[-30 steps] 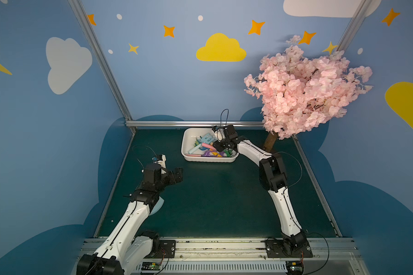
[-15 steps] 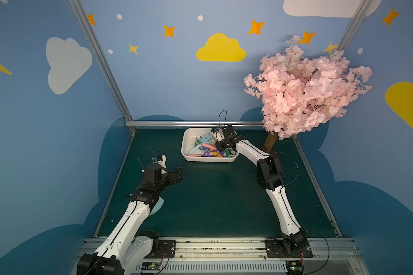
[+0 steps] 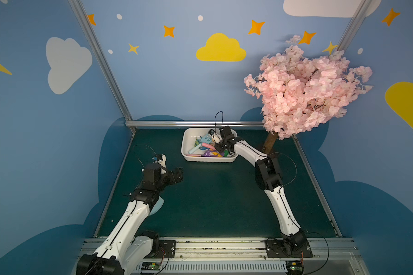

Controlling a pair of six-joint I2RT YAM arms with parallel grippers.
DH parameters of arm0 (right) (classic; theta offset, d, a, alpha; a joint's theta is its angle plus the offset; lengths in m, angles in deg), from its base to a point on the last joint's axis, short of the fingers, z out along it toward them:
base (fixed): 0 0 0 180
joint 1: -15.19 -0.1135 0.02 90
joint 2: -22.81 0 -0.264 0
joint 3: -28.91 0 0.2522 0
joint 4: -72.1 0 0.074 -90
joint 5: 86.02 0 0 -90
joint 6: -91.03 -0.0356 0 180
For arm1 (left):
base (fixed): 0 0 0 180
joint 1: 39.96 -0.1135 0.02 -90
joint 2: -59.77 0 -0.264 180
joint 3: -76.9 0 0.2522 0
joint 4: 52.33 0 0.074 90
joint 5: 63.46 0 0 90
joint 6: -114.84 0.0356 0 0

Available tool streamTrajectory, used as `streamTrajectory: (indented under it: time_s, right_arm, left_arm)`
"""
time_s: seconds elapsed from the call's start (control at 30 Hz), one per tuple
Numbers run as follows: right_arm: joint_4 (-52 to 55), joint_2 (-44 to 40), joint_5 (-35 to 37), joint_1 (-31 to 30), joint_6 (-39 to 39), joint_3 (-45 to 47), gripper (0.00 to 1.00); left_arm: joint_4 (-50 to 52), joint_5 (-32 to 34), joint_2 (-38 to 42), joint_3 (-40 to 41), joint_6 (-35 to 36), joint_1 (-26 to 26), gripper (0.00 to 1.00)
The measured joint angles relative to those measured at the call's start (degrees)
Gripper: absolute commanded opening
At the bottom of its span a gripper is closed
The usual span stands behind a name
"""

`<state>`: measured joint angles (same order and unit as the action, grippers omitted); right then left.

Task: Take the hand rake out of the storage box
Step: Pick up the rake from the storage box, then place the rake at the center of the board.

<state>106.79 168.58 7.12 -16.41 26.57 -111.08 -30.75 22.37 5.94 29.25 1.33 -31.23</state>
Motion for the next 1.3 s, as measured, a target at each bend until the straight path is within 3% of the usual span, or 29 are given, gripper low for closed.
streamTrajectory:
  time_s: [0.3,0.5,0.6,0.83,0.93,1.03,1.2,1.3]
  right_arm:
    - [3.37,-4.55,3.82,-1.51,7.08,-1.62,0.0]
    - [4.09,-16.41,5.51,-4.26,9.2,4.9,0.0]
    - [4.44,-25.55,4.22,-6.12,8.26,14.45,0.0]
    - [-2.32,-44.94,-4.17,-10.99,8.39,49.44,0.0]
    - [-8.22,-45.68,-5.55,-13.16,9.29,61.72,0.0]
    - [-10.1,-43.98,-6.19,-14.51,9.46,67.76,0.0]
    - [-11.13,-38.03,-4.02,-16.35,10.03,63.3,0.0]
    - [-11.74,-34.93,-2.16,-17.31,10.49,59.67,0.1]
  left_arm:
    - [2.49,0.02,3.48,-0.2,0.09,0.0,1.0]
    - [3.41,-0.2,6.67,-0.17,-0.02,0.0,1.0]
    - [3.43,-0.83,6.99,-0.17,-0.09,0.0,1.0]
    - [3.52,-2.97,6.6,-0.17,-0.07,0.52,1.0]
    - [3.52,-2.93,5.92,-0.24,0.2,1.42,1.0]
    - [3.89,-2.38,3.89,-1.11,0.66,2.69,1.0]
    - [4.04,-1.79,-0.02,-2.56,1.42,5.07,1.0]
    - [4.17,-1.6,-1.84,-3.02,2.12,6.12,1.0]
